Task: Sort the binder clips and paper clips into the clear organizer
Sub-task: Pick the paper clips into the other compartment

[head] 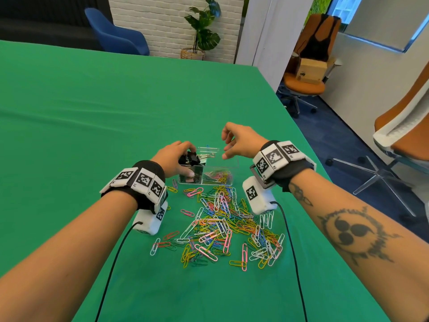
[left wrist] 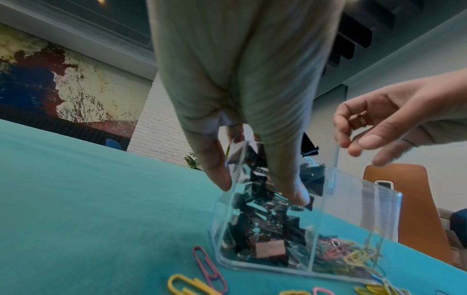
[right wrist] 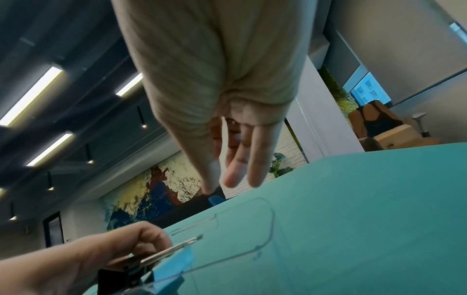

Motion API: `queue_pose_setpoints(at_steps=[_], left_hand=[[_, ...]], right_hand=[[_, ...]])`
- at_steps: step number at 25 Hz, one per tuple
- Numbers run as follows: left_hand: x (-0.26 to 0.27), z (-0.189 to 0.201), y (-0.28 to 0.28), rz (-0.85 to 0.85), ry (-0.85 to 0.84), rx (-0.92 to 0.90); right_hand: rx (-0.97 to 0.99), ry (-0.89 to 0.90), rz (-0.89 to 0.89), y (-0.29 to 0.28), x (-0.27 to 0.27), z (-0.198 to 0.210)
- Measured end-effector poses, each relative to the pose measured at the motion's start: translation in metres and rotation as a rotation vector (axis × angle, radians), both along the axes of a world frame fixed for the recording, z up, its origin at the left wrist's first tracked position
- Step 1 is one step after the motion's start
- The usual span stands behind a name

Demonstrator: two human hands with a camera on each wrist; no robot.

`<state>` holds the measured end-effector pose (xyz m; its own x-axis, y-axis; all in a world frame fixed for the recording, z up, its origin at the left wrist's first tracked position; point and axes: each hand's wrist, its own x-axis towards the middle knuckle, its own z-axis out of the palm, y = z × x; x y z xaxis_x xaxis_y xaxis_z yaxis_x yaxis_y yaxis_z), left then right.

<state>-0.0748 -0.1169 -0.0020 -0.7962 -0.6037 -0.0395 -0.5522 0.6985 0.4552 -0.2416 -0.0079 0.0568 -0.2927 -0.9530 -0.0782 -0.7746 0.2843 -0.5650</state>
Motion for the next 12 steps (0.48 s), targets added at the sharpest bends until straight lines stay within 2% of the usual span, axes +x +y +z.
queue_pose_setpoints(at_steps=[4,7,9,12], left_hand=[[0.0,0.001,0.002,-0.011,0.028,0.01],[0.014,0.009,-0.004,0.031,0.131,0.059],[0.028,0.021,-0.015,0.088,0.218,0.079],[0.053,0.045,-0.03,0.165,0.263,0.046]], right_hand=[[-0.201,0.035,-0.129,0.022,-0.014,-0.008],[-0.293,0.115,-0.301,0.039,-0.03,-0.031],[-0.127,0.155,-0.313,0.032,-0.038,-0.043],[0.241,0.215,-0.095,-0.007,-0.023,-0.051]])
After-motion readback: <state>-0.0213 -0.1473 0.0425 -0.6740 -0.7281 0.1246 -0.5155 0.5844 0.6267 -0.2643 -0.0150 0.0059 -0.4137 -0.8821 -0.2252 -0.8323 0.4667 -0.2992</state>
